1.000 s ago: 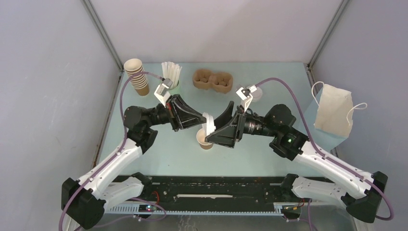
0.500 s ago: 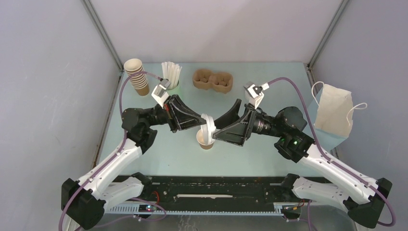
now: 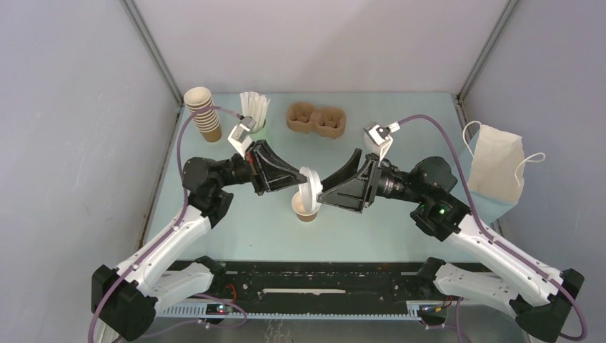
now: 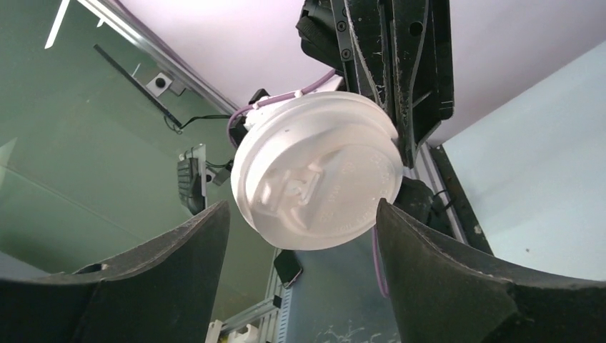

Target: Pack the takeout coffee

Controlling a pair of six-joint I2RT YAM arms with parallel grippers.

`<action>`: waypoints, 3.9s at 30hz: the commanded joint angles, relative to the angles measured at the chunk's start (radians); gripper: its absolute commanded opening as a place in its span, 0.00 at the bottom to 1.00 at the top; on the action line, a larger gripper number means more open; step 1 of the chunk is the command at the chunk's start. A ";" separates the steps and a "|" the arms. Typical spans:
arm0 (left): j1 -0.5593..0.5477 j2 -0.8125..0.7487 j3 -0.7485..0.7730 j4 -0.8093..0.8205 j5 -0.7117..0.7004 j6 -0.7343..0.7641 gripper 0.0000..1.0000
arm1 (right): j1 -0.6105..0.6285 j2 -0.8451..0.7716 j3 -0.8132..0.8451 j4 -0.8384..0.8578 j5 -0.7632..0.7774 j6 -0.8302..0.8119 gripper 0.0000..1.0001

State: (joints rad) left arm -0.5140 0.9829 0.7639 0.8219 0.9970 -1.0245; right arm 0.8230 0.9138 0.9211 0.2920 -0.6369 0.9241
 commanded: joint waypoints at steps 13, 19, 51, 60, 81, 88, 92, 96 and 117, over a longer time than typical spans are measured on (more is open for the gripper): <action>0.008 -0.028 0.097 -0.467 -0.143 0.327 0.00 | -0.021 -0.091 -0.002 -0.248 0.102 -0.157 0.85; 0.008 -0.022 0.102 -0.494 -0.152 0.343 0.00 | -0.015 -0.084 -0.002 -0.266 0.145 -0.169 0.79; 0.007 -0.097 0.021 0.005 0.005 0.029 0.00 | 0.047 0.072 -0.038 0.292 -0.028 0.100 1.00; 0.008 -0.084 0.020 0.005 0.005 0.027 0.00 | 0.067 0.046 -0.039 0.258 -0.010 0.068 1.00; 0.008 -0.074 0.020 -0.010 -0.008 0.031 0.00 | 0.071 0.079 -0.038 0.366 -0.031 0.111 1.00; 0.008 -0.066 0.020 -0.010 -0.007 0.029 0.00 | 0.078 0.096 -0.037 0.409 -0.033 0.131 1.00; 0.008 -0.064 0.019 -0.010 -0.008 0.027 0.00 | 0.077 0.095 -0.038 0.374 -0.023 0.117 1.00; 0.008 -0.067 0.017 -0.010 -0.009 0.029 0.00 | 0.078 0.098 -0.039 0.353 -0.010 0.121 1.00; 0.008 -0.063 0.017 -0.012 -0.016 0.032 0.00 | 0.053 0.135 -0.038 0.394 -0.015 0.184 1.00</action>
State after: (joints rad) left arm -0.5072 0.9218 0.7986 0.7921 0.9897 -0.9951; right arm 0.8829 1.0504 0.8772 0.6743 -0.6632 1.1049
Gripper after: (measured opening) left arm 0.011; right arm 0.993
